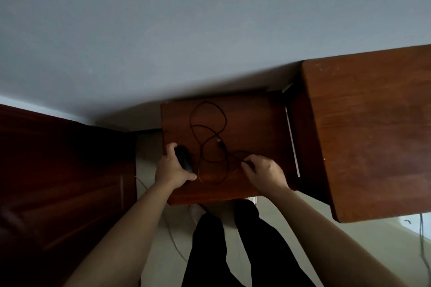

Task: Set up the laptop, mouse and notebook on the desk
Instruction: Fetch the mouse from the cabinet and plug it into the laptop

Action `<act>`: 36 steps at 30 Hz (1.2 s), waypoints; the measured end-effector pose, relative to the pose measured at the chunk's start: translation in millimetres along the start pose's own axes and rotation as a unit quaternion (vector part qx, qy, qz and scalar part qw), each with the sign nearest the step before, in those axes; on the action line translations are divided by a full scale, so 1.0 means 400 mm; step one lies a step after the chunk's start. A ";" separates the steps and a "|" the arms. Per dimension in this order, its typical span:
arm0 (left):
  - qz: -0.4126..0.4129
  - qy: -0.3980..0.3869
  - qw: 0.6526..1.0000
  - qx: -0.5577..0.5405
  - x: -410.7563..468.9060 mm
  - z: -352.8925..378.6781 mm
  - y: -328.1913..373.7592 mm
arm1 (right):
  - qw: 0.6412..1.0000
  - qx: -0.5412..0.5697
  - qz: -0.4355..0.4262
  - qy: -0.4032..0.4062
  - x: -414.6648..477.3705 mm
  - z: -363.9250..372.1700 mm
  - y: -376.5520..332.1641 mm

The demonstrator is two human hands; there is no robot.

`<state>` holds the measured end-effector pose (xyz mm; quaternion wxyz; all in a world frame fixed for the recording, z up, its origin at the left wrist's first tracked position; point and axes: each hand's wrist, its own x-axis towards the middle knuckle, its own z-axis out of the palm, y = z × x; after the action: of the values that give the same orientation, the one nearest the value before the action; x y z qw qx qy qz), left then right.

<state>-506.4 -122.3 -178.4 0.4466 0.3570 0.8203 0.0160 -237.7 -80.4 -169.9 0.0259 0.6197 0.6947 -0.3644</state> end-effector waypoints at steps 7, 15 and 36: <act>0.122 0.086 0.989 -0.003 -0.158 -0.196 0.097 | 0.995 0.034 -0.012 0.090 -0.082 -0.215 -0.121; 0.368 0.145 0.918 -0.019 -0.331 -0.346 0.284 | 0.932 0.152 0.018 0.330 -0.311 -0.473 -0.167; 0.687 -0.014 0.724 0.053 -1.027 0.263 0.823 | 0.681 0.287 0.137 0.660 -1.172 -0.712 0.460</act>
<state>-97.9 -154.3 168.3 0.3047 0.8463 0.3436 0.2699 150.7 -328.2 180.2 -0.5687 0.7647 0.3008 -0.0350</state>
